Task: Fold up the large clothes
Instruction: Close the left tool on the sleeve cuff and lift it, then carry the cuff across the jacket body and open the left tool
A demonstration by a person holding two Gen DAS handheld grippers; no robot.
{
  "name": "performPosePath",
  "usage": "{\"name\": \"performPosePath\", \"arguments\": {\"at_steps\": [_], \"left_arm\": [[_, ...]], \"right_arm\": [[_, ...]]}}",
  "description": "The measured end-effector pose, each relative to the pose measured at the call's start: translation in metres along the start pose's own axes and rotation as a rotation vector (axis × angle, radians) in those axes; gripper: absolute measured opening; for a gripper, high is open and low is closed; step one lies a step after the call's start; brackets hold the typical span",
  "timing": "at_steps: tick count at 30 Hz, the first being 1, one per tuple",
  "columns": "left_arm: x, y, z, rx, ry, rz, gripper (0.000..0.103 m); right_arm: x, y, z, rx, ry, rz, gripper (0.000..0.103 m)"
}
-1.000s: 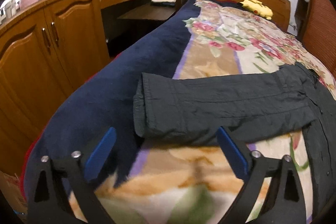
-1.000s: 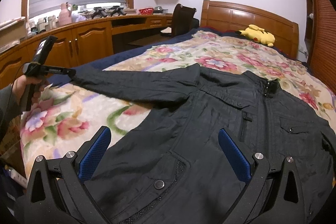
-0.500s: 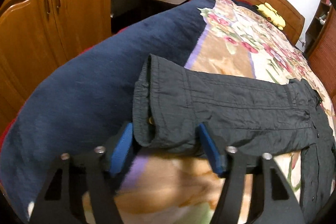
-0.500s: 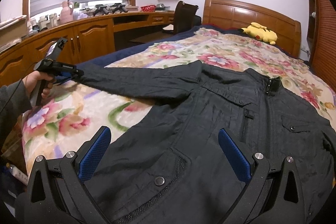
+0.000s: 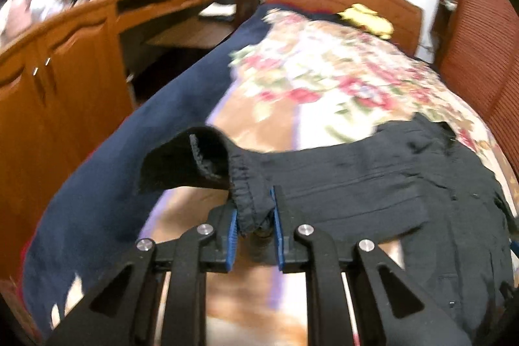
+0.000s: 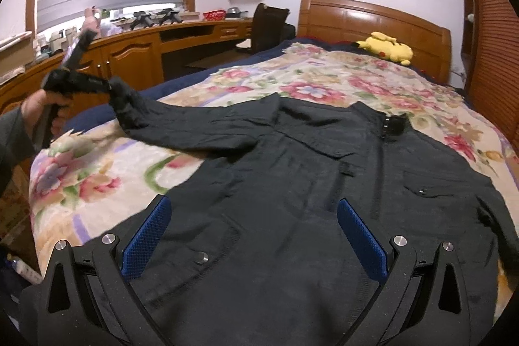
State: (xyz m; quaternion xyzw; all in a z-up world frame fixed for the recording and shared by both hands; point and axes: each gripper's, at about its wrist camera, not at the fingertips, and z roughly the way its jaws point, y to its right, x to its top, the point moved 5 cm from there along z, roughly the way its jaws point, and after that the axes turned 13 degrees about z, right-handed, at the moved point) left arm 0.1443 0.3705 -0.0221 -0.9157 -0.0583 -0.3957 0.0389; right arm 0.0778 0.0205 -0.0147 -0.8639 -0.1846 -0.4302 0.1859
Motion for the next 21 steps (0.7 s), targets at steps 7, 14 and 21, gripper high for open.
{"name": "performPosePath", "arguments": {"at_steps": [7, 14, 21], "left_arm": [[0.037, 0.085, -0.035, -0.084, 0.075, 0.106, 0.013], [0.047, 0.178, -0.051, -0.201, 0.119, 0.185, 0.013], [0.036, 0.248, -0.049, -0.276, 0.111, 0.245, 0.013]], "right_arm": [[0.004, 0.027, -0.017, -0.037, 0.020, 0.016, 0.103], [0.004, 0.053, -0.030, -0.063, 0.026, 0.040, 0.103], [0.000, 0.078, -0.043, -0.089, 0.022, 0.061, 0.103]]}}
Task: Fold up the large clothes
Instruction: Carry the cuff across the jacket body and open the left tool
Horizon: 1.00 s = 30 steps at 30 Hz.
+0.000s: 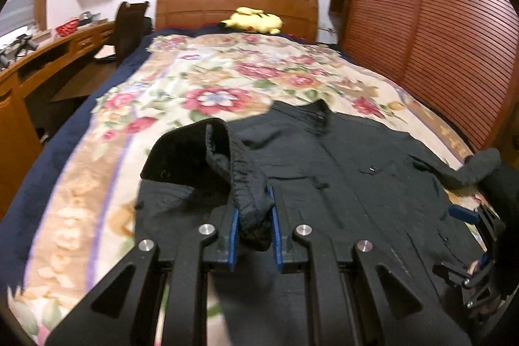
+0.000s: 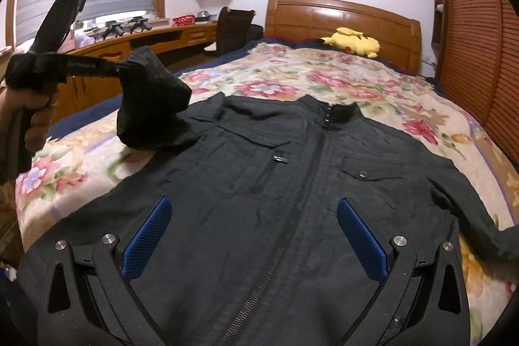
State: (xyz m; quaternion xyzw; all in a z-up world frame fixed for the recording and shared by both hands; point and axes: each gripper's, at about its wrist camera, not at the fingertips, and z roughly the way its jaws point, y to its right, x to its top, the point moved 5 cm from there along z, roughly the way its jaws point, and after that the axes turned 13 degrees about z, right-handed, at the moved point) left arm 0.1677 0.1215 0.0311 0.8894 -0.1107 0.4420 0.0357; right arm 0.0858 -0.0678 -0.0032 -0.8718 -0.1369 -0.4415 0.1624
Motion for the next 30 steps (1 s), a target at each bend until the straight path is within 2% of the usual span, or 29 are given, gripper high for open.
{"name": "performPosePath", "arguments": {"at_steps": [8, 16, 21, 25, 30], "left_arm": [[-0.006, 0.058, 0.011, -0.070, -0.012, 0.043, 0.013], [-0.010, 0.107, -0.001, -0.117, 0.000, 0.099, 0.013], [-0.024, 0.115, -0.005, -0.061, -0.003, 0.103, 0.018], [-0.044, 0.117, -0.011, -0.043, 0.009, 0.106, 0.019], [-0.064, 0.113, -0.023, -0.009, 0.035, 0.116, 0.028]], "right_arm": [[0.000, 0.023, -0.007, -0.028, -0.004, 0.032, 0.103], [0.005, 0.037, -0.011, -0.034, 0.008, 0.058, 0.103], [0.005, 0.038, -0.010, -0.034, 0.008, 0.062, 0.103], [0.005, 0.039, -0.008, -0.033, 0.004, 0.064, 0.103], [0.003, 0.035, -0.003, -0.028, -0.005, 0.067, 0.103]]}}
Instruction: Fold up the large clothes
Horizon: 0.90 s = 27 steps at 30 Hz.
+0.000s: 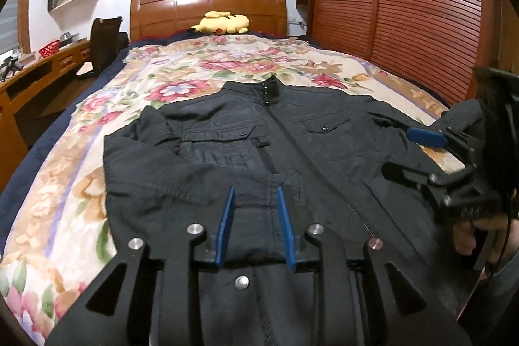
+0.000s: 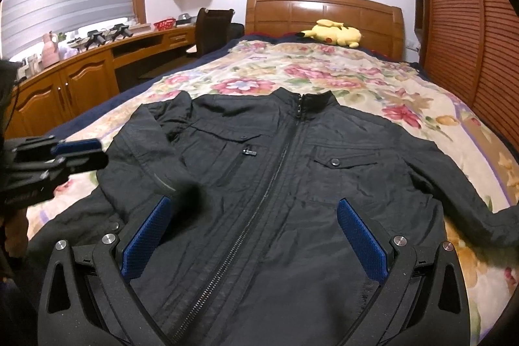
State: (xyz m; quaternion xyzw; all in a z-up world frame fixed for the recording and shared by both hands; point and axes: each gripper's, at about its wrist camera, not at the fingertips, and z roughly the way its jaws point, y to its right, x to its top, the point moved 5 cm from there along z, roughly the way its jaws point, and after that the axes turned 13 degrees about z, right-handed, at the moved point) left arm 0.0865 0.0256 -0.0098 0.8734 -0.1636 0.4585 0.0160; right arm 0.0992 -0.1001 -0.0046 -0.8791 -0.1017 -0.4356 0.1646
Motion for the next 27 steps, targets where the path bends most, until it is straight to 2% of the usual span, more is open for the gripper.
{"name": "performPosePath", "arguments": {"at_steps": [7, 10, 13, 19, 27], "left_arm": [[-0.028, -0.019, -0.021, 0.029, 0.007, -0.012, 0.045], [-0.037, -0.028, -0.030, 0.036, 0.016, -0.020, 0.057], [-0.046, -0.034, -0.036, 0.030, 0.017, -0.036, 0.059], [-0.058, -0.048, -0.039, 0.073, 0.017, -0.060, 0.060], [-0.076, -0.060, -0.027, 0.108, -0.035, -0.061, 0.061]], "right_arm": [[-0.003, -0.018, 0.019, 0.052, -0.039, 0.000, 0.096], [-0.004, -0.027, 0.029, 0.068, -0.056, -0.013, 0.090], [-0.006, -0.037, 0.041, 0.077, -0.075, -0.028, 0.086], [-0.007, -0.054, 0.069, 0.099, -0.123, -0.064, 0.082], [-0.010, -0.041, 0.101, 0.094, -0.186, -0.031, 0.080]]}}
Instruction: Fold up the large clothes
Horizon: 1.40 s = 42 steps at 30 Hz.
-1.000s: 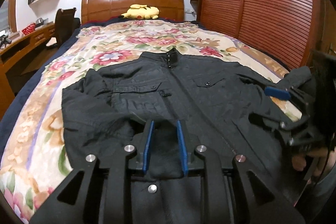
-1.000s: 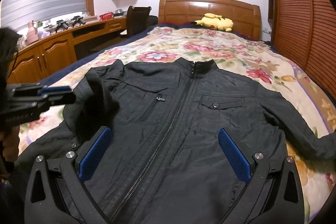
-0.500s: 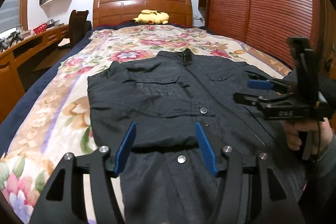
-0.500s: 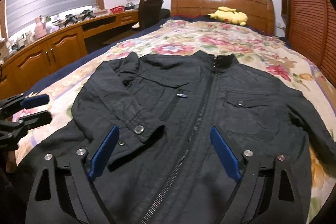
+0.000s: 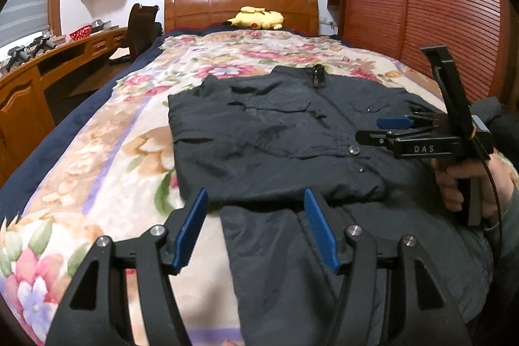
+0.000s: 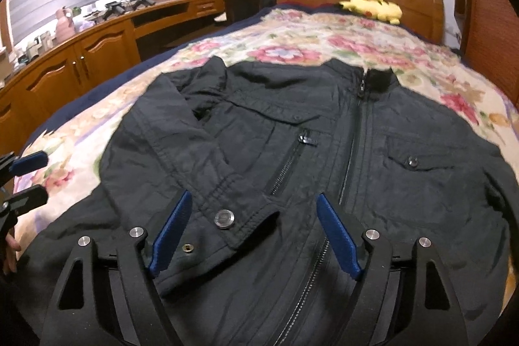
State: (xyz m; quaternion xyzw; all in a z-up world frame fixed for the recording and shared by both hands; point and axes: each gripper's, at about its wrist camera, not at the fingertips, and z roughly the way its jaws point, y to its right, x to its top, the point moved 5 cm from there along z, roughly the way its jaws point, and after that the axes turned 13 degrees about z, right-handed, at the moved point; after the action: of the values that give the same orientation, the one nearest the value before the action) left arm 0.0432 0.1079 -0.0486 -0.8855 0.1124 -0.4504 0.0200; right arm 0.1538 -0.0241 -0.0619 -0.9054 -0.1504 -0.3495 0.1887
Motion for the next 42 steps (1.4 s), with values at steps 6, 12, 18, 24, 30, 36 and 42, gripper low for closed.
{"name": "performPosePath", "arguments": {"at_steps": [6, 12, 18, 24, 30, 36, 42], "left_arm": [[-0.008, -0.001, 0.006, 0.007, -0.017, -0.001, 0.061], [-0.007, 0.002, 0.006, 0.015, -0.033, 0.016, 0.061], [0.000, 0.008, -0.002, 0.028, -0.042, 0.026, 0.061], [0.010, 0.020, -0.012, 0.046, -0.028, 0.036, 0.061], [0.023, 0.031, -0.016, 0.041, 0.008, 0.015, 0.061], [0.035, 0.050, -0.013, 0.019, 0.026, 0.035, 0.061], [0.038, 0.061, -0.011, 0.009, 0.029, 0.042, 0.061]], "right_arm": [[-0.011, 0.006, 0.023, 0.033, -0.094, 0.025, 0.077], [-0.019, -0.001, 0.033, 0.043, -0.133, -0.009, 0.057], [-0.019, -0.003, 0.025, 0.082, -0.118, -0.012, 0.020], [-0.009, -0.004, -0.012, 0.138, -0.038, 0.007, 0.002], [-0.002, 0.012, -0.055, 0.129, 0.054, 0.023, 0.001], [-0.003, 0.050, -0.098, 0.053, 0.117, 0.055, 0.000], [-0.013, 0.070, -0.105, 0.011, 0.106, 0.061, 0.000]]}}
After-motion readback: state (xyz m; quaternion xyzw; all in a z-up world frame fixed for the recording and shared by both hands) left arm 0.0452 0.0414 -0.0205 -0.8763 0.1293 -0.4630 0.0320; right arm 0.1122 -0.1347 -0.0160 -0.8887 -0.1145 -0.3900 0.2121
